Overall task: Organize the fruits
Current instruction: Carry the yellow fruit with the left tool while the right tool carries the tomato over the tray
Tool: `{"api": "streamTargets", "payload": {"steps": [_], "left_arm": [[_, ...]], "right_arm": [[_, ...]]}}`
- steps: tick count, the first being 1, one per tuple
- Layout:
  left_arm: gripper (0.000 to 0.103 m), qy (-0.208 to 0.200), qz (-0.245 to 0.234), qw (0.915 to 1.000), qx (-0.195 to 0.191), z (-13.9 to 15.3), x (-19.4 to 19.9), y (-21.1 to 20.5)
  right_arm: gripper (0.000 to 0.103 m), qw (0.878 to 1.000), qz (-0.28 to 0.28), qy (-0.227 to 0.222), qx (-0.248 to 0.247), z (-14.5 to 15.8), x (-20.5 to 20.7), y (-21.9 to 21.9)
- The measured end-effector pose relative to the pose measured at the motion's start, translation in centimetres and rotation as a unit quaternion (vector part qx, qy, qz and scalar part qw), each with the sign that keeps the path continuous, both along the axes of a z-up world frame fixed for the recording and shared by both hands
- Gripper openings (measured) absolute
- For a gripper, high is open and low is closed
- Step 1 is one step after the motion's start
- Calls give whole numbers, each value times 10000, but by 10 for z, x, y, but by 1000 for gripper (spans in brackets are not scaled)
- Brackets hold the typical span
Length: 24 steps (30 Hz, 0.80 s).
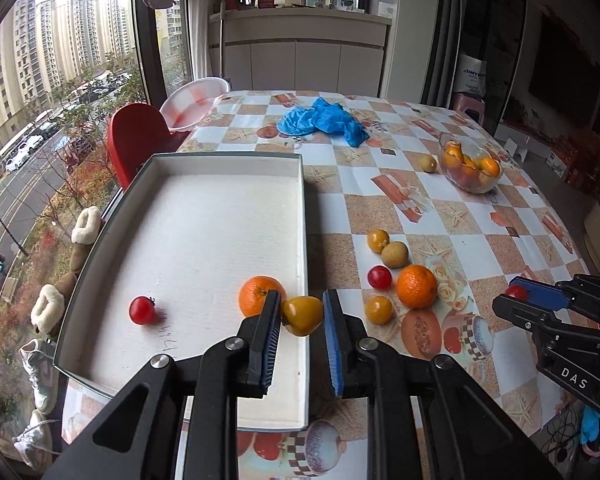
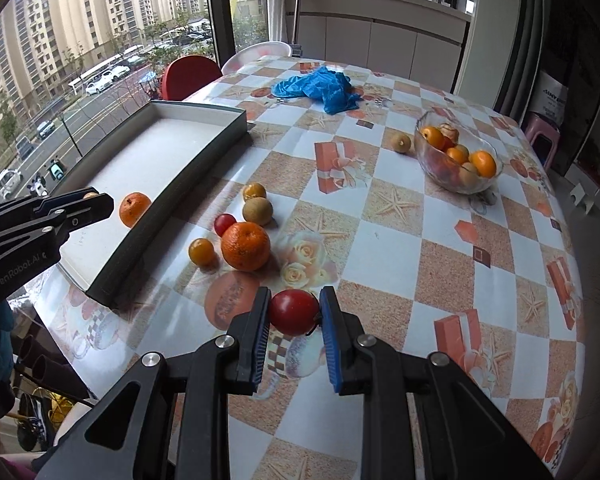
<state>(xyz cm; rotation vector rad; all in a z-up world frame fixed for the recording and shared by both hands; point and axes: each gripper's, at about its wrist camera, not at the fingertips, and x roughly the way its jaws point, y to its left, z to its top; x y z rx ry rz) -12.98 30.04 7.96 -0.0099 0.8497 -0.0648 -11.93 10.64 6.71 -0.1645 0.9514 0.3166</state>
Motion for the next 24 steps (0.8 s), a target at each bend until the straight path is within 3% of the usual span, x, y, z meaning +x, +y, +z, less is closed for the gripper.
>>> {"api": "streamTargets", "payload": {"steps": [24], "left_arm": [[23,64,577,9983,11,-19,24,71]], "right_arm": [[27,9910,1184,-269,-570,11,35,129]]}}
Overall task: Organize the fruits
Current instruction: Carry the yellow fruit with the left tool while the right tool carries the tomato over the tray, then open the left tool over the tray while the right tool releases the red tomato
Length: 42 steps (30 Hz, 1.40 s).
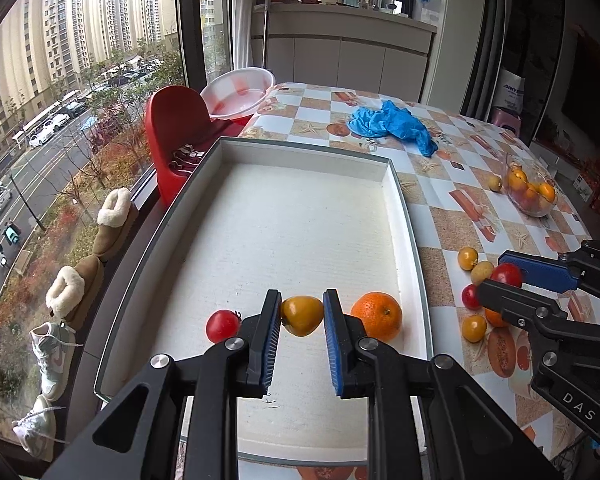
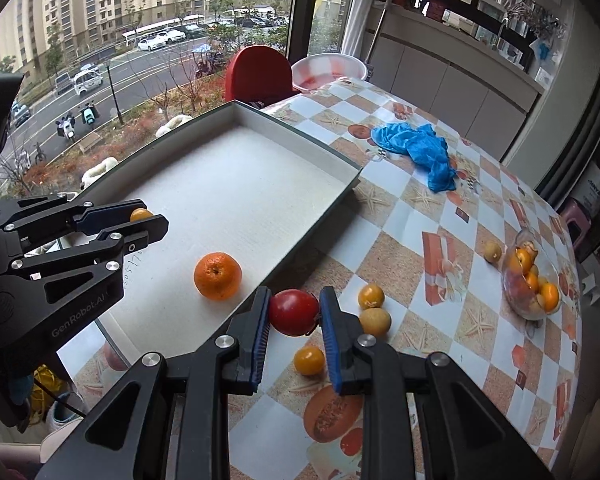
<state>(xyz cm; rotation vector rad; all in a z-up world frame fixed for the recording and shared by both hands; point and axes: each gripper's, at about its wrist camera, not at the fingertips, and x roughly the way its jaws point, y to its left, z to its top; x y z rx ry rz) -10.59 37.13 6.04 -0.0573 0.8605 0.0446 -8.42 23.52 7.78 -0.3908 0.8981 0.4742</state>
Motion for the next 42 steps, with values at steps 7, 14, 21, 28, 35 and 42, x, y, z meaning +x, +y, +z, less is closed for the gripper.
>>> {"api": "streamTargets", "payload": {"steps": [7,14,21,28,35,42], "left_arm": [[23,69,90,9999,31,-7,6,8],[23,143,192,9995,213,-12,9,14],[23,214,216,9992,252,-17,13,17],[23,223,242,9990,300,-18,14,17],[23,339,230,9983,405,-22,14,14],[103,118,294,9969,721,-16,5,4]], "right_arm": [[27,9999,131,30,40,-1,12,21],[27,9991,203,284,221,-10,24,38],[27,9975,139,596,343,-22,34,44],[29,9959,114,796,423,-28,38,43],[57,9963,68,742,435,-24,39,40],[76,9969,-2,585,528,-11,37,28]]}}
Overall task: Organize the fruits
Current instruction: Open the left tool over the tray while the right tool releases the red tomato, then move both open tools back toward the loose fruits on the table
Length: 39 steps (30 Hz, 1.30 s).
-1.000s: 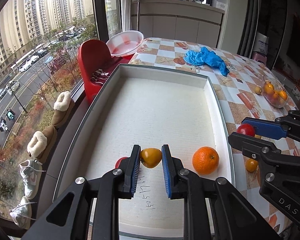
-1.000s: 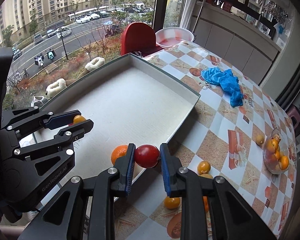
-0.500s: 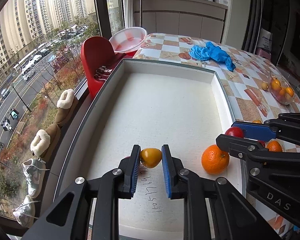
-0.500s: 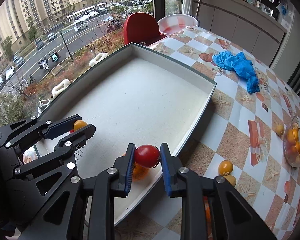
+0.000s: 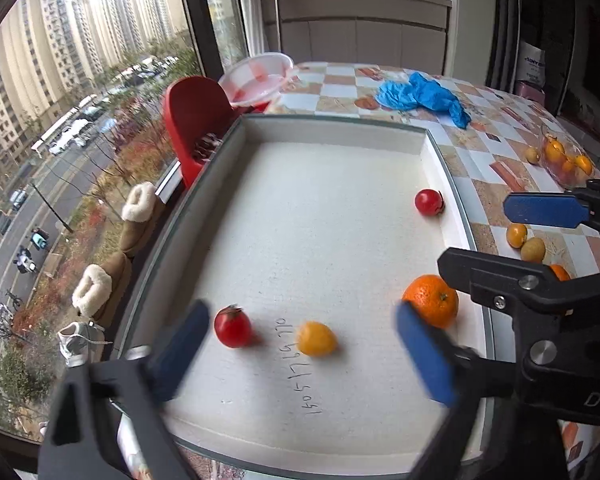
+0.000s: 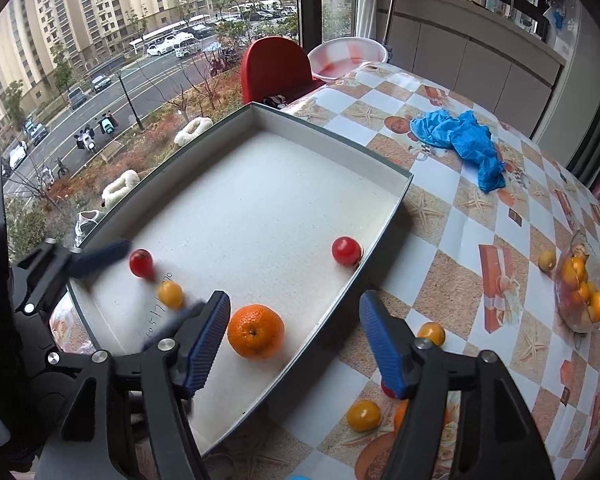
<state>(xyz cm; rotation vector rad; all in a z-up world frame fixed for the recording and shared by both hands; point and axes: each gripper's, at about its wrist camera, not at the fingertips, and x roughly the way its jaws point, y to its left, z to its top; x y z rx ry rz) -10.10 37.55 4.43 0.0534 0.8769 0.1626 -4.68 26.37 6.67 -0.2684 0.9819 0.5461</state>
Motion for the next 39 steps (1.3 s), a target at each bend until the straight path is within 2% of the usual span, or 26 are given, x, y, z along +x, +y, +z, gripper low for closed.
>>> {"api": "streamTargets", "payload": {"steps": [1,5,8,9,17,31,39], "left_arm": [[103,-133,-30,9999,62,3,-3,-2],[103,10,-144,9997,202,4,-2,-11],[103,45,-103,9997,197,5,-2,-13],[103,59,-91,9998,172,5,-2,-13],[103,83,-97,9997,215,9,1,-23],[103,206,-286,9989,314,8,4,-52],[103,300,-734,9967,177,11,-2,-85]], "right_arm": [[80,10000,-14,-20,21,2,-1,-2],[84,9999,-124,-73,-24,6,0,-14],[95,9996,-249,-72,-78,6,0,-24],[103,9995,-288,-96,-102,6,0,-28],[103,9985,-488,-173,-160,4,-1,-52],[103,9954,-955,61,-41,-13,-12,-115],[103,9913,-1298,212,-53,-31,-27,-159]]}}
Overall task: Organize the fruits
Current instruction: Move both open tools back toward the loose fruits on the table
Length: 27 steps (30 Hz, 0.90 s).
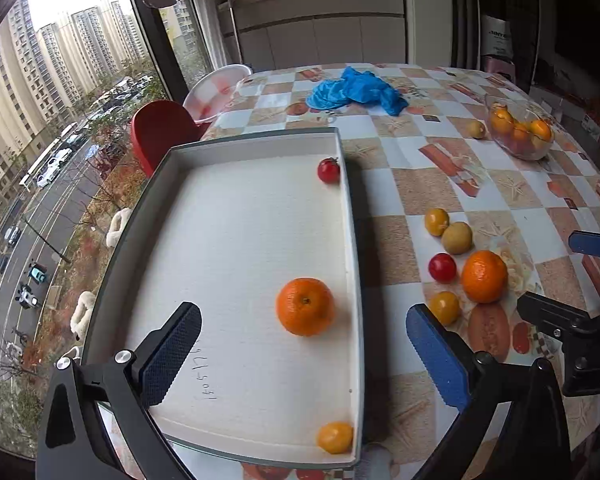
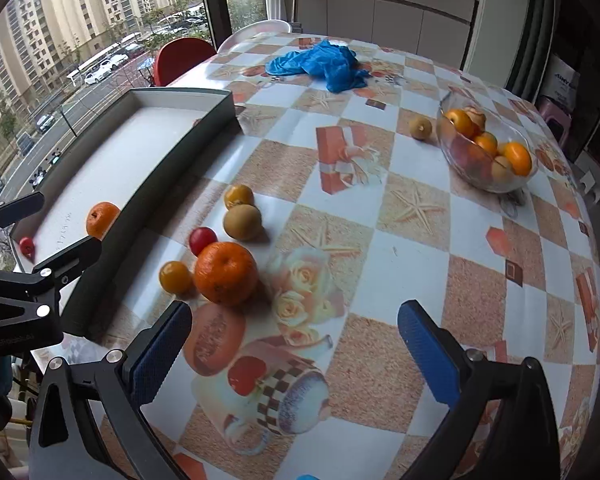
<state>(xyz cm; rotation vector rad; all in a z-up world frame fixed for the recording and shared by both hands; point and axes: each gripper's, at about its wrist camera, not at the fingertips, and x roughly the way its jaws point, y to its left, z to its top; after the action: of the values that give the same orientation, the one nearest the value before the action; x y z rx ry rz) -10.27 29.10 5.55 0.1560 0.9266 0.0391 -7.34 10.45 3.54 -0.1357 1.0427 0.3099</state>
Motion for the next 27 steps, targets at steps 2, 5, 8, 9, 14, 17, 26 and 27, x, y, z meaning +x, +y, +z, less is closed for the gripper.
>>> {"api": "streamTargets", "payload": {"steps": [2,5,8,9,14,17,26,27], "left_arm": [[103,-3,-231,9997,-20,2,-1,-16],[103,-21,-641,9979,-34,3,-5,-43],[103,-6,-974,9952,-14,0,-8,-67],[103,25,-1063,9943,-1,-2,-8,-74],[103,160,-1233,9922,97,-10,-7,-96],[103,271,-1214,9921,138,-19,-4,-100],[103,477,-1139,9923,69,-45,4,-91],[103,496,-1110,9926,-8,-46,6,-88]], "right_arm": [[103,9999,-129,49,-13,-5,-2,-12],[103,9994,-325,115,-96,-13,-6,-31],[103,9984,-505,186,-142,-21,-10,-49],[103,9981,-565,207,-139,-23,-12,-55],[103,9969,-718,179,-252,-29,-19,-70],[103,9972,-685,126,-260,-30,-19,-69],[103,9981,-572,-31,-220,-32,-21,-71],[103,9981,-568,-62,-210,-32,-21,-71]]}}
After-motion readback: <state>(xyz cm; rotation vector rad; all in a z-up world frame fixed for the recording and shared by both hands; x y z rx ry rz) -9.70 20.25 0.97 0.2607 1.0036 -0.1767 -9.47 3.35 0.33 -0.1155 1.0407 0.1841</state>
